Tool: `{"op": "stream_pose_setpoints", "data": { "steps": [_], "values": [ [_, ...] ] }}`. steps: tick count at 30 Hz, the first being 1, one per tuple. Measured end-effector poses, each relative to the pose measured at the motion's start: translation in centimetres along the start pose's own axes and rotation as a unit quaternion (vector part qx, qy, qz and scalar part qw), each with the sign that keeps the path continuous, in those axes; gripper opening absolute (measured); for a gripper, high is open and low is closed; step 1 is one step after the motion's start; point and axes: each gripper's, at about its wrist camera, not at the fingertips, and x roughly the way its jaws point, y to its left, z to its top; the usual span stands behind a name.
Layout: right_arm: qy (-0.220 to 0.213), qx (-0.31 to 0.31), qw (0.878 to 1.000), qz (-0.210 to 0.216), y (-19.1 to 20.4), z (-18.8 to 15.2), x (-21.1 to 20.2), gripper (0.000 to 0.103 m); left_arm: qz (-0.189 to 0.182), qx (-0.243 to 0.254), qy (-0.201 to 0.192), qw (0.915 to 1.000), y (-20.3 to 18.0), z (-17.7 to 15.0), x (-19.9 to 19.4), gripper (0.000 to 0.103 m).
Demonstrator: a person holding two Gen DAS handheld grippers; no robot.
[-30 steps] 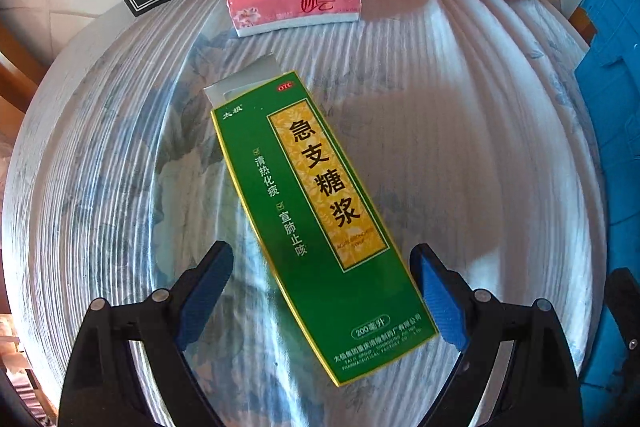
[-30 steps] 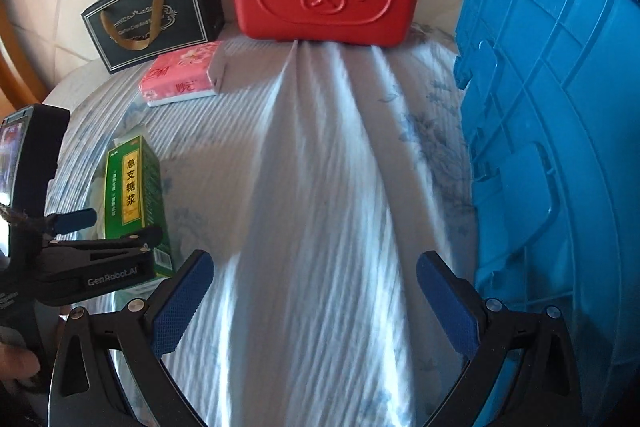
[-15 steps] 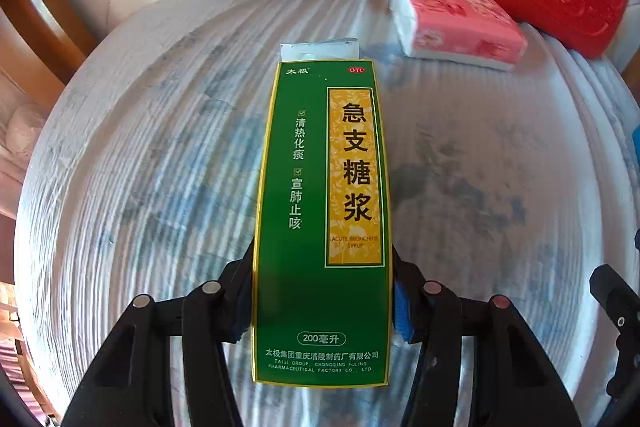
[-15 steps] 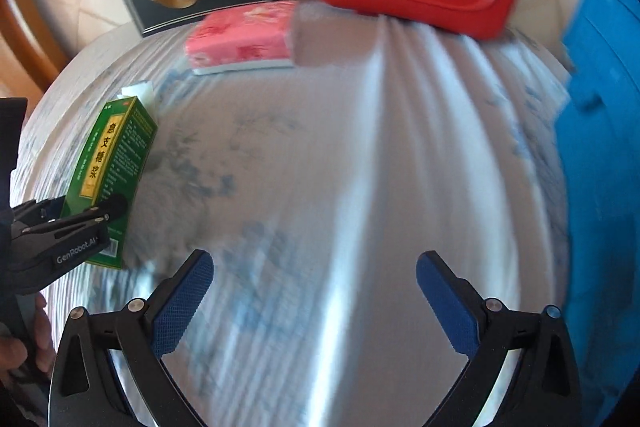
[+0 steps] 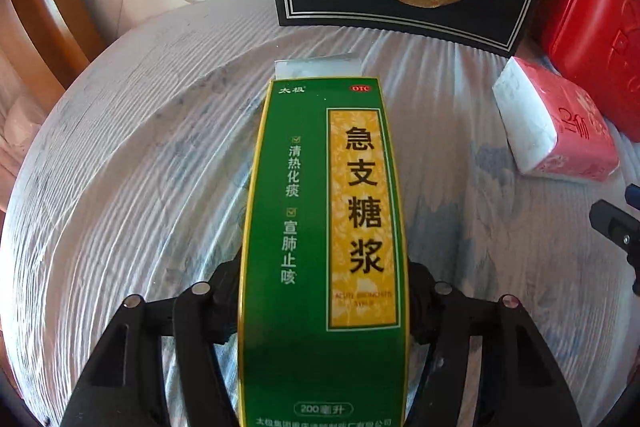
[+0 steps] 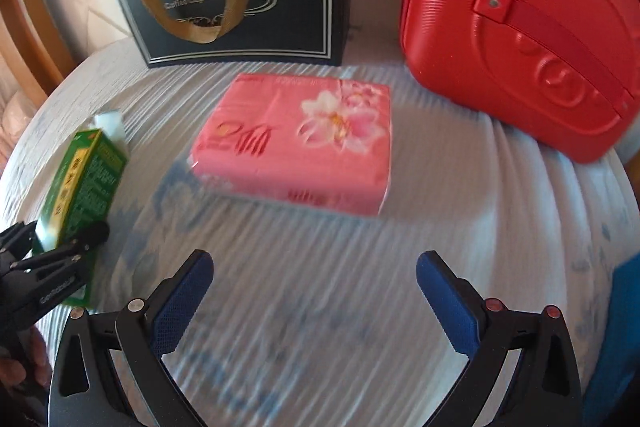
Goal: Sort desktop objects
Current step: 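Grasp the green syrup box with the left gripper while the right gripper approaches the pink tissue pack, then close the right gripper on the tissue pack and lift it while the left gripper lifts the syrup box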
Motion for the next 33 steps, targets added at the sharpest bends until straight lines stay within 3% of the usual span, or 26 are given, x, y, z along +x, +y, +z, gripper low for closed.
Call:
{"op": "stream_pose_setpoints", "data": {
  "steps": [3,7,8,10,11,17,23,26,29,33],
  "values": [
    [-0.006,-0.004,1.000,0.011,-0.4,1.4,1.5,0.103,-0.017,-0.026,-0.008,0.9995,1.1,-0.4,0.3,0.075],
    [-0.008,-0.016,0.998,0.062,1.2,2.0,2.3,0.103,-0.002,-0.020,-0.020,0.9996,1.1,-0.9,0.2,0.076],
    [-0.007,-0.025,0.996,0.080,2.0,1.9,2.1,0.103,-0.003,-0.020,-0.017,0.9997,1.3,-0.6,0.4,0.075],
    [0.001,-0.045,0.990,0.137,4.0,1.3,1.7,0.103,-0.012,-0.021,-0.011,0.9997,1.5,-0.5,0.2,0.058],
    [0.004,-0.058,0.987,0.152,4.9,1.0,1.4,0.103,-0.011,-0.020,-0.009,0.9997,1.5,-0.5,0.1,0.055],
    [-0.029,-0.088,0.994,0.053,5.8,1.0,-0.4,0.103,-0.004,-0.022,-0.010,0.9997,2.2,-0.1,0.4,0.055],
    [-0.042,-0.068,0.997,0.018,3.2,3.0,0.7,0.103,0.000,-0.010,-0.024,0.9997,1.8,1.3,1.1,0.055],
    [-0.059,-0.078,0.995,0.024,2.2,3.9,1.4,0.103,0.003,-0.009,-0.035,0.9994,1.7,1.9,1.4,0.055],
    [-0.067,-0.096,0.992,0.047,2.3,4.8,3.4,0.103,0.006,-0.017,-0.043,0.9989,1.8,2.0,1.6,0.063],
    [-0.078,-0.095,0.990,0.074,2.3,4.9,4.8,0.103,0.007,-0.009,-0.046,0.9989,1.6,2.1,1.5,0.063]
  ]
}}
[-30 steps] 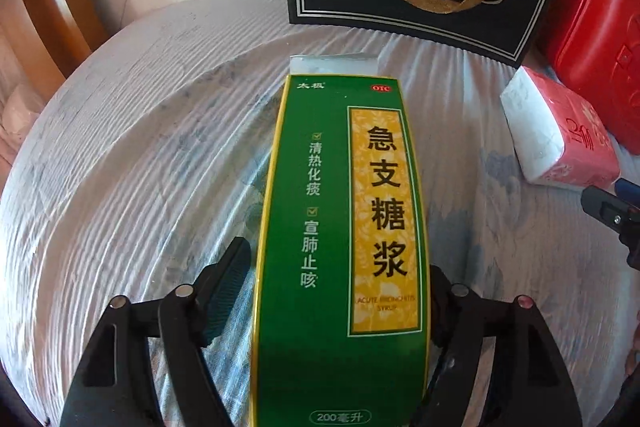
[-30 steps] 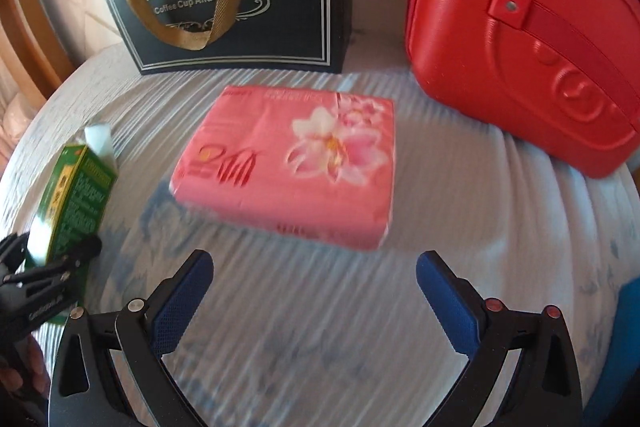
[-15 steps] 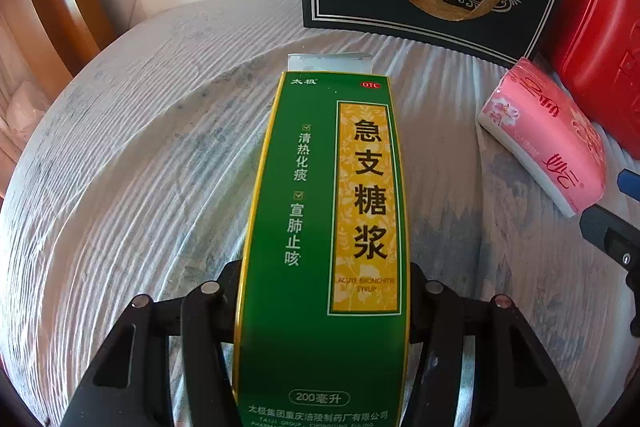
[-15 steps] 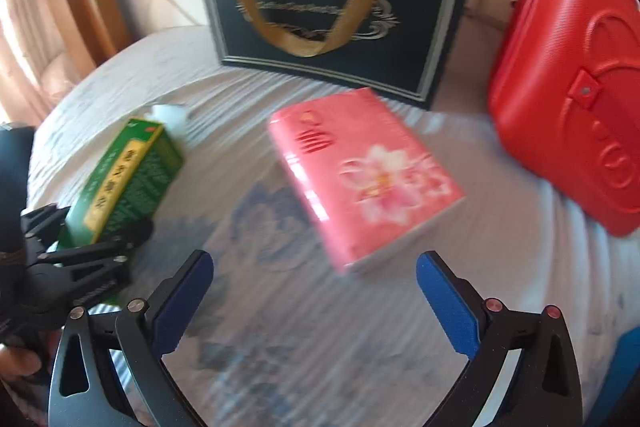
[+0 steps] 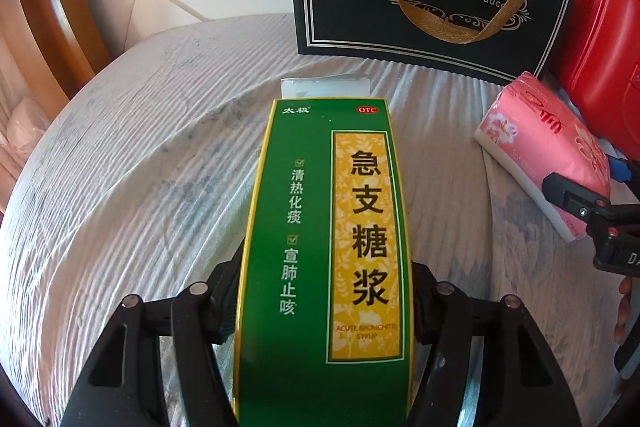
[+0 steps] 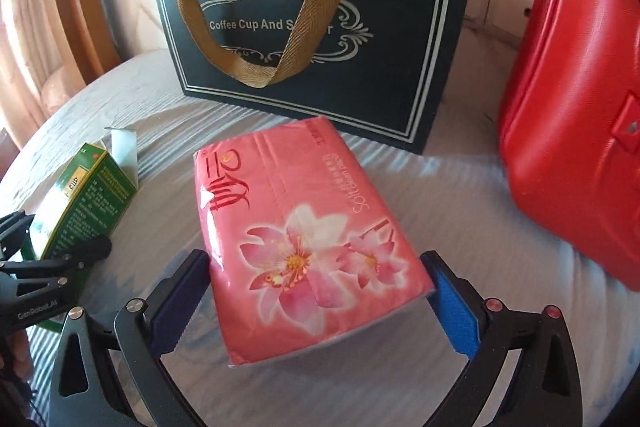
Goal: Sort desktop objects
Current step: 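Close the right gripper on the tissue pack and lift it while the left gripper lifts the syrup box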
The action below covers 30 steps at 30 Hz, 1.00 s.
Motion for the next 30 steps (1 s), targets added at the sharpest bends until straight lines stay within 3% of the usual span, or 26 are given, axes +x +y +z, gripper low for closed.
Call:
{"op": "stream_pose_setpoints", "data": {
  "steps": [2,3,10,13,15,16,19,22,27,30],
  "values": [
    [0.030,0.006,1.000,-0.001,-0.2,-0.6,1.7,0.103,0.006,0.008,-0.004,0.9999,-0.2,-0.1,-0.1,0.063],
    [0.015,-0.015,0.999,-0.030,0.5,-1.2,2.3,0.102,0.007,0.011,-0.005,0.9999,-0.3,-0.1,-0.1,0.063],
    [0.019,0.001,0.999,-0.033,1.2,-1.3,5.4,0.103,-0.014,-0.026,0.007,0.9995,0.7,0.0,0.1,0.063],
    [0.024,0.001,0.999,-0.031,1.5,-1.3,6.6,0.103,-0.007,-0.015,0.003,0.9999,0.4,0.0,0.0,0.063],
    [0.021,0.021,0.999,-0.024,1.8,-1.9,6.8,0.099,0.002,0.000,-0.004,1.0000,-0.1,-0.2,-0.1,0.063],
    [0.012,0.035,0.999,-0.012,2.1,-2.2,6.6,0.091,0.005,0.005,-0.008,0.9999,-0.2,-0.3,-0.2,0.063],
    [0.016,0.054,0.998,-0.004,3.8,-3.4,6.7,0.090,-0.002,0.003,-0.003,1.0000,-0.2,-1.0,-0.7,0.056],
    [0.026,0.050,0.998,0.014,6.1,-5.1,6.8,0.093,-0.010,0.007,0.015,0.9998,-0.2,-2.0,-1.5,0.054],
    [0.054,0.006,0.998,-0.020,10.2,-6.0,8.2,0.101,-0.017,0.003,0.040,0.9991,0.3,-3.8,-2.9,0.053],
    [0.030,0.004,0.999,-0.018,10.4,-4.6,7.5,0.102,-0.013,-0.002,0.033,0.9994,1.1,-3.5,-3.4,0.053]
  ]
}}
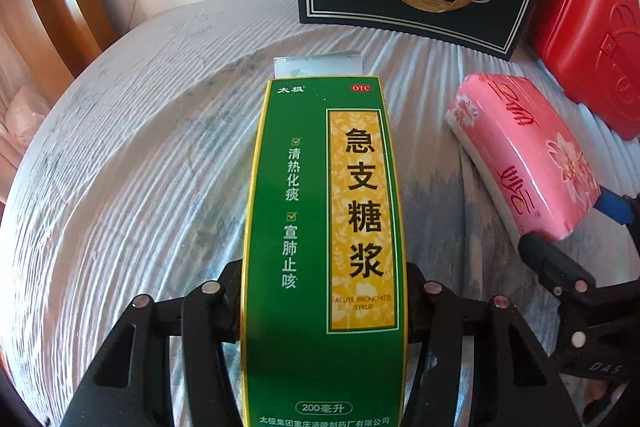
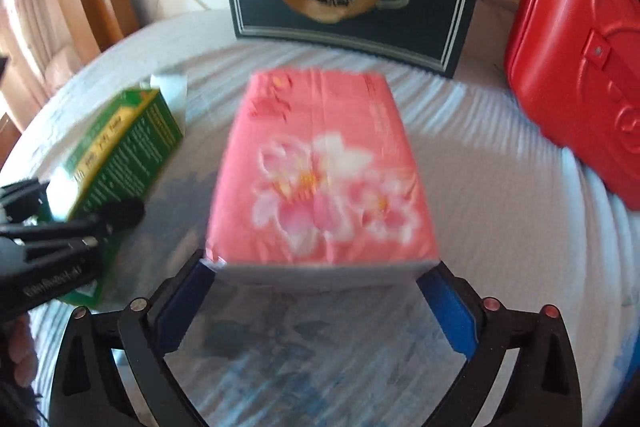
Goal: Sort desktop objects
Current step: 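Close the right gripper on the tissue pack and lift it while the left gripper lifts the syrup box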
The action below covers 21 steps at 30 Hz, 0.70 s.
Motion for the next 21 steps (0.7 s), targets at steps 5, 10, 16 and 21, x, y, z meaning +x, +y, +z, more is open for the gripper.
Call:
{"op": "stream_pose_setpoints", "data": {
  "steps": [5,10,16,21],
  "values": [
    [0.018,0.008,0.999,-0.031,0.3,3.9,2.4,0.103,0.008,-0.015,0.012,0.9998,0.7,1.2,1.2,0.053],
    [0.063,0.057,0.996,-0.022,0.3,6.0,6.9,0.099,0.009,-0.005,0.008,0.9999,0.4,0.3,1.0,0.053],
    [0.058,0.039,0.997,-0.028,4.3,5.5,7.9,0.090,0.004,-0.011,0.000,0.9999,1.2,-0.4,-1.6,0.053],
    [0.034,0.018,0.999,-0.029,7.2,5.7,5.4,0.090,0.007,-0.015,-0.015,0.9997,2.4,-1.6,-5.3,0.053]
  ]
}}
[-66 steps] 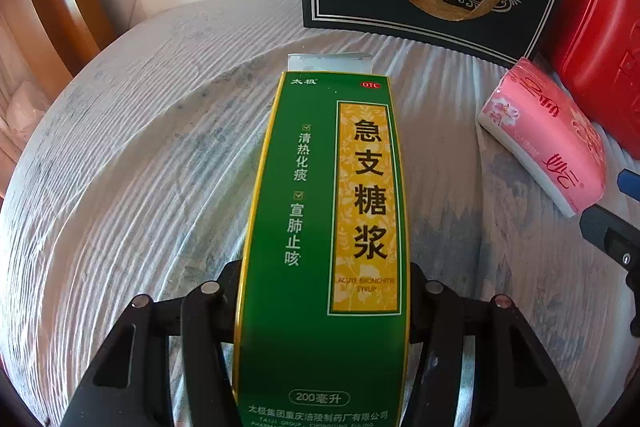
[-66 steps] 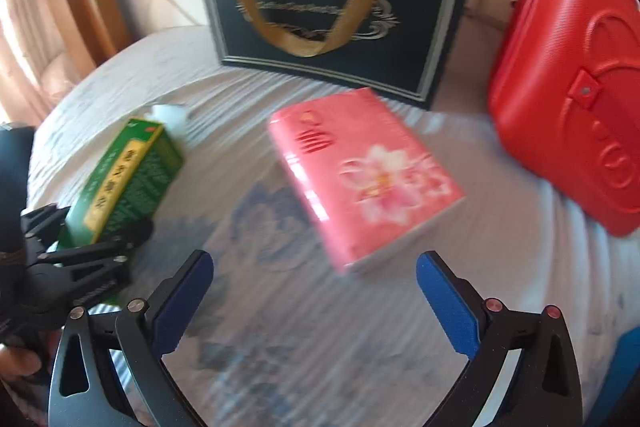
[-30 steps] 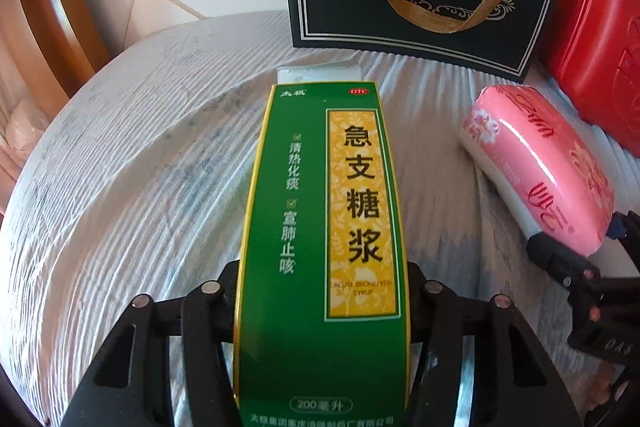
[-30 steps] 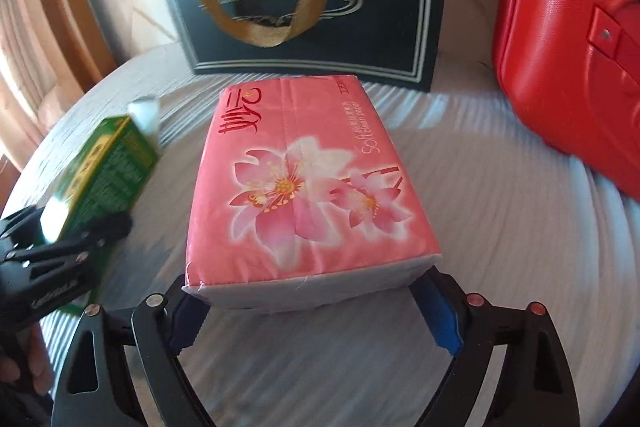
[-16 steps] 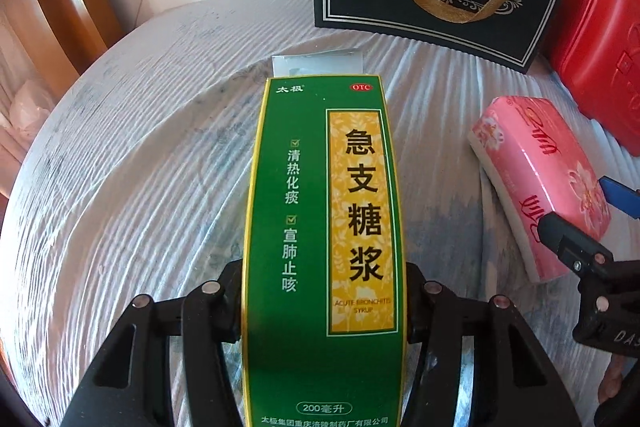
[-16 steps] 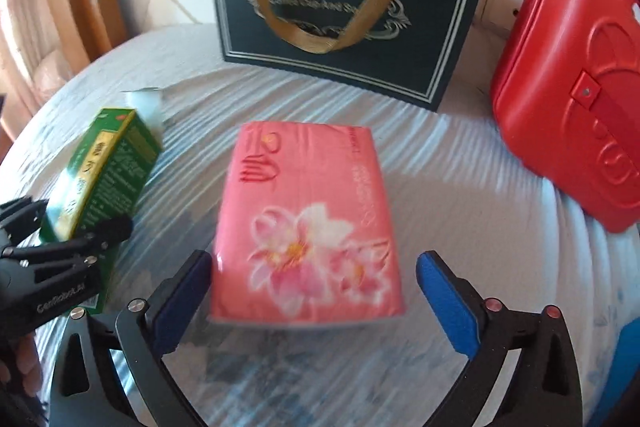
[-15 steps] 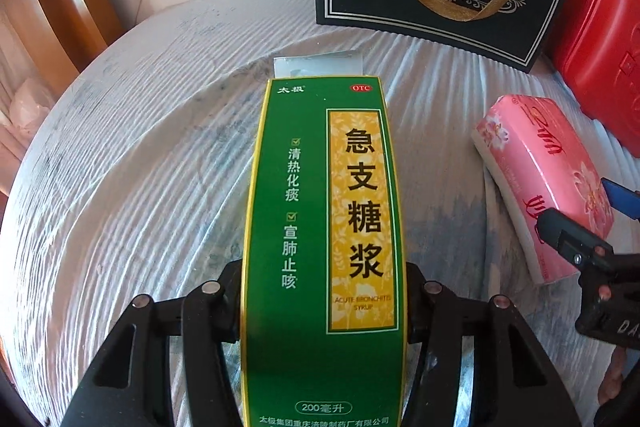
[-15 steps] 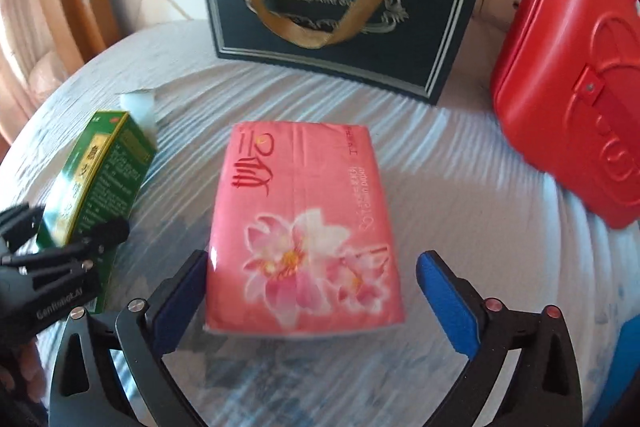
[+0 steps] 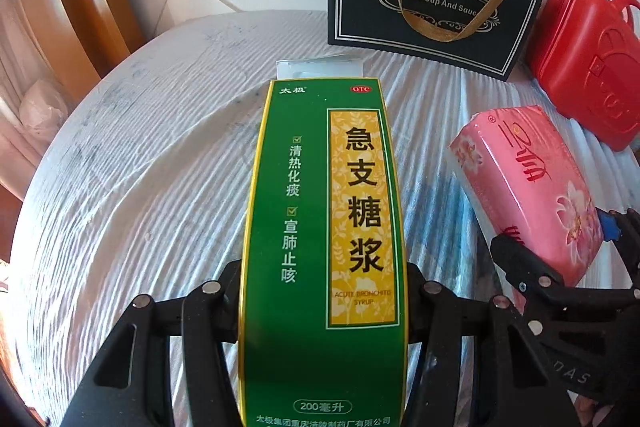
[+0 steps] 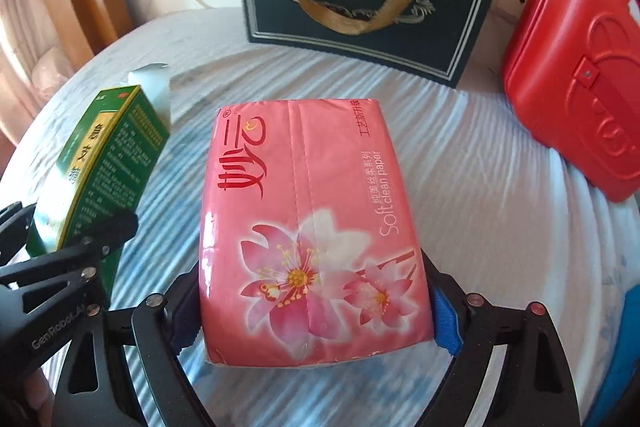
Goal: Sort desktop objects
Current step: 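Close the right gripper on the tissue pack and lift it while the left gripper lifts the syrup box, then carry the tissue pack in the right gripper over the bin while the left gripper carries the syrup box there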
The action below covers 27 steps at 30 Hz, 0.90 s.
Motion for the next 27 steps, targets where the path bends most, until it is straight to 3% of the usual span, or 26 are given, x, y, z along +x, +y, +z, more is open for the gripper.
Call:
{"op": "stream_pose_setpoints", "data": {
  "steps": [5,9,14,27],
  "values": [
    [-0.041,-0.009,0.999,-0.012,1.8,-2.1,-6.2,0.090,-0.004,-0.010,-0.018,0.9998,1.6,-2.0,-4.8,0.053],
    [-0.072,-0.008,0.997,-0.022,0.8,-6.1,-15.9,0.090,-0.007,-0.004,-0.040,0.9992,2.0,-3.3,-9.0,0.053],
    [-0.123,-0.007,0.991,-0.055,1.5,-8.5,-24.2,0.090,-0.016,0.013,-0.075,0.9969,1.8,-4.8,-14.3,0.053],
    [-0.186,0.036,0.974,-0.123,2.1,-14.9,-37.0,0.090,-0.057,0.078,-0.137,0.9859,-0.1,-7.7,-23.3,0.053]
  ]
}}
